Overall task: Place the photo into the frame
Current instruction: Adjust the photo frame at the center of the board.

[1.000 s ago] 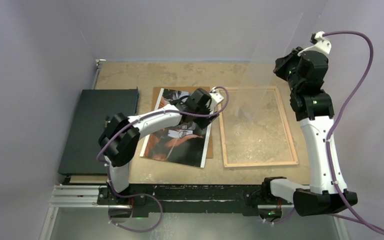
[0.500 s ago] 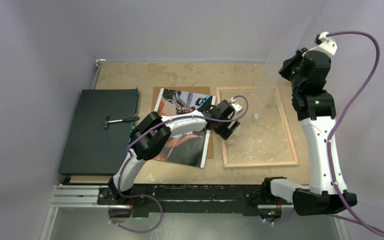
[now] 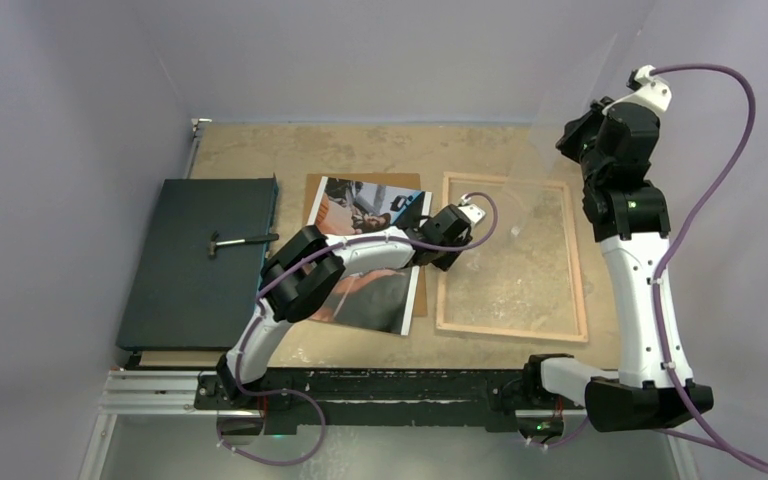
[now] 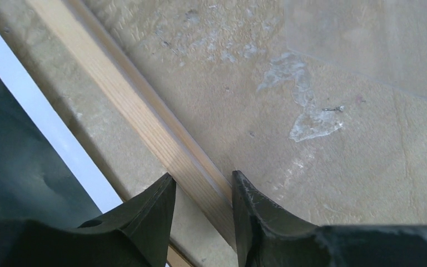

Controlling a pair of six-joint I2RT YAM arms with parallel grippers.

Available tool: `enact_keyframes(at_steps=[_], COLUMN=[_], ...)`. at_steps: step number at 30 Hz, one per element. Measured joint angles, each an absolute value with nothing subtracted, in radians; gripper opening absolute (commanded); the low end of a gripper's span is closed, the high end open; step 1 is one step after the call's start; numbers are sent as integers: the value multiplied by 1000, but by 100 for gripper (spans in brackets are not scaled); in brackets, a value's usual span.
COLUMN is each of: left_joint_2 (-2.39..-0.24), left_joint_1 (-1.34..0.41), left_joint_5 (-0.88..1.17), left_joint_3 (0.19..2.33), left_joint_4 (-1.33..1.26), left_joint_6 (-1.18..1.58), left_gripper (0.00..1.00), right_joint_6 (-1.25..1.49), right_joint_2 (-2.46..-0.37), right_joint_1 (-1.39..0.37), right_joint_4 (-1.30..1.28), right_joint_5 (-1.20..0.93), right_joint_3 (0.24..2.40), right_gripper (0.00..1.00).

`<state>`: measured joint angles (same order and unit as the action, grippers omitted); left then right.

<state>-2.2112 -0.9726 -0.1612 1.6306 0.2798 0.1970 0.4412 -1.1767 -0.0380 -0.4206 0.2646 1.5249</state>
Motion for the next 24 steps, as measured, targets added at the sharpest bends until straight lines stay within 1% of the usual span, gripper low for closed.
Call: enact_keyframes(at_steps=[4, 9, 14, 24], left_joint_2=[-2196, -2173, -2173, -2161], left_joint_1=[-972, -974, -974, -929], left_joint_5=[-195, -216, -229, -259], left_joint_3=[1588, 1538, 1532, 1487], left_joint_4=[220, 173, 158, 87], left_joint_6=[168, 125, 100, 28], left_gripper=[31, 31, 25, 26], right_joint_6=[446, 451, 452, 456], right_joint_2=[-1175, -1175, -1174, -1170], right_joint_1=[-38, -38, -38, -38], right_joint_4=[-406, -406, -405, -398], right_joint_5=[242, 219, 216, 191], right_joint_3=[1496, 1466, 1465, 1454], right_gripper=[0, 0, 0, 0])
